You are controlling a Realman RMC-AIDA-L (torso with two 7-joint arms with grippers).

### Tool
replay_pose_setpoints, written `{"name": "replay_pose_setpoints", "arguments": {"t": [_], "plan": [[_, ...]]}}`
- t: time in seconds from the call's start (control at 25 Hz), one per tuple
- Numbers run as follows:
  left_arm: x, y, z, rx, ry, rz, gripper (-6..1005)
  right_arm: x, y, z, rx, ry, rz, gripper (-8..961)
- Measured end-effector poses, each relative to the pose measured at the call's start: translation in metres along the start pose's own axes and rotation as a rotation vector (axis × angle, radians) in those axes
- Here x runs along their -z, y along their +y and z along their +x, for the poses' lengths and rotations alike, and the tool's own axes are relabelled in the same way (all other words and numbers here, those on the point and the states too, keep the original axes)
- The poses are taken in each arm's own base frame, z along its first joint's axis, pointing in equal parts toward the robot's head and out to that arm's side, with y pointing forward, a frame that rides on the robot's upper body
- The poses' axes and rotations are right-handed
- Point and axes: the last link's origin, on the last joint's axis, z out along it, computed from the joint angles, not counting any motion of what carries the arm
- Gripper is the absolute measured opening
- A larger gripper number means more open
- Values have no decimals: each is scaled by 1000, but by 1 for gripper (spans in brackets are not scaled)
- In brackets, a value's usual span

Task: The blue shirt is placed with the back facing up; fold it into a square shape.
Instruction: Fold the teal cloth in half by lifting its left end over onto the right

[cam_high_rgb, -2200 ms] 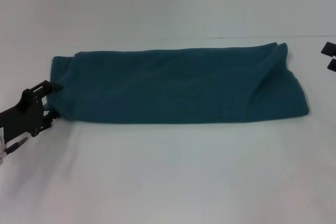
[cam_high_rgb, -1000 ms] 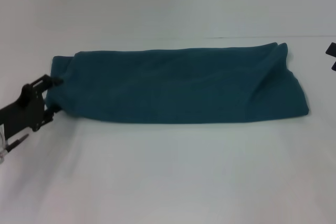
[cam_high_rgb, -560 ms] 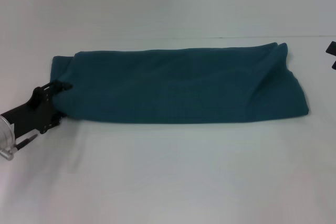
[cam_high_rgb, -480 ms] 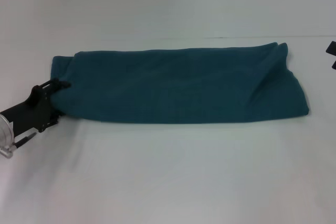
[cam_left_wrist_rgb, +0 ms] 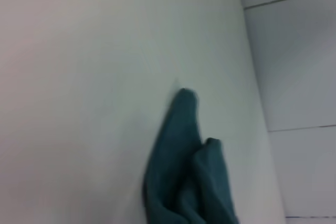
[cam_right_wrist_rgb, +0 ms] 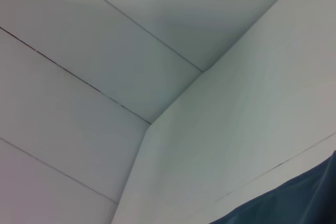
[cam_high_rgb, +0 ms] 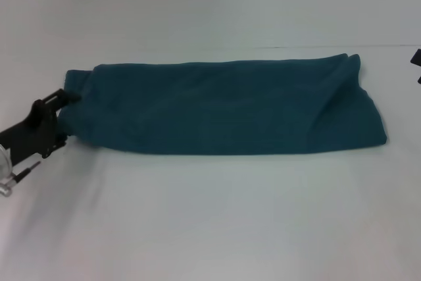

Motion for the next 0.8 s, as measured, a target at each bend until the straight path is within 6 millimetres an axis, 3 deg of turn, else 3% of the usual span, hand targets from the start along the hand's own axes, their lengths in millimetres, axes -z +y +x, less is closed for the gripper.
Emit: {"name": "replay_pose_setpoints", "arguments": {"t": [0.52, 0.8], "plan": [[-18, 3, -3, -25, -13, 61, 780, 2, -4, 0, -1, -10, 25, 835], [-16, 9, -2, -33, -27, 31, 765, 2, -4, 0, -1, -9, 23, 835]]}}
